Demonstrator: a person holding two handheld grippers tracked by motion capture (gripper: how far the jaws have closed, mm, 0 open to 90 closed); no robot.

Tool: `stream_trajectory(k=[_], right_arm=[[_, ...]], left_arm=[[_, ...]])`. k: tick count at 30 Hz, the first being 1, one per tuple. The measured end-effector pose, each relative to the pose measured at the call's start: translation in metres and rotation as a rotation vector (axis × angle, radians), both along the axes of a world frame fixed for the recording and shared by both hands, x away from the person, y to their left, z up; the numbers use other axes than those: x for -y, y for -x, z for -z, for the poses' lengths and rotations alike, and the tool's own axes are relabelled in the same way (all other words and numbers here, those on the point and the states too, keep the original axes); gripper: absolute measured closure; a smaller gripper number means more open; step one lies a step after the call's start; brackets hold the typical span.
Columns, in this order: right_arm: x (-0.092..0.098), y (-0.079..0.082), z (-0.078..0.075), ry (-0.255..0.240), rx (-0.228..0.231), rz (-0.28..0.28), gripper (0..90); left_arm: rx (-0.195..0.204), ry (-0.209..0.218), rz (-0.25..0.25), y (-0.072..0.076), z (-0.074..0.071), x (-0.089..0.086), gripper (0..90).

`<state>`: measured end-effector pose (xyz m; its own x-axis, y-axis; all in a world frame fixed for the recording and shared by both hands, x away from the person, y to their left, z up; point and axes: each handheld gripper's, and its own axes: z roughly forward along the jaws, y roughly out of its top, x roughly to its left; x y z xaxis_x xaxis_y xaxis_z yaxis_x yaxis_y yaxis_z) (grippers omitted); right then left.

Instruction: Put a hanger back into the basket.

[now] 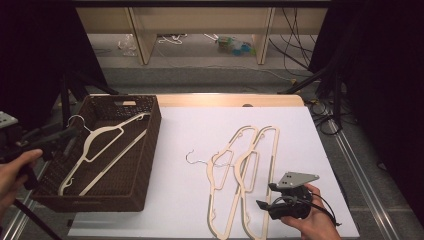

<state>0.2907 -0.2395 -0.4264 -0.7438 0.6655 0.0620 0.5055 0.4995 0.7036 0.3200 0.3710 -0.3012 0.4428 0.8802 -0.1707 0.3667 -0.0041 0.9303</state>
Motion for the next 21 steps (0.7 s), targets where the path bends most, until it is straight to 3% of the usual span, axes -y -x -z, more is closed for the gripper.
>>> stream_trajectory(k=[2,6,8,10,13,18,21], right_arm=[[-0.001,0.000,0.000,0.002,0.001,0.002,31.5],[-0.001,0.001,-0.001,0.010,-0.008,-0.001,30.5],[-0.002,0.001,0.000,0.000,0.002,0.008,30.1],[-0.002,0.001,0.000,0.007,0.003,0.016,28.1],[-0.003,0.002,-0.001,0.012,-0.010,0.021,28.1],[-0.012,0.005,0.002,0.020,-0.009,0.019,27.7],[-0.020,0.007,0.008,0.032,-0.019,0.004,27.7]], left_arm=[[0.018,-0.008,0.037,0.009,-0.001,0.017,32.2],[0.043,0.017,0.136,0.023,0.006,0.059,27.7],[0.048,0.005,0.213,0.025,0.013,0.077,23.9],[0.055,-0.043,0.266,0.025,0.024,0.095,22.0],[0.054,-0.014,0.290,0.029,0.035,0.117,21.9],[0.008,0.003,0.321,0.040,0.055,0.153,20.7],[-0.023,-0.001,0.365,0.045,0.067,0.172,20.4]])
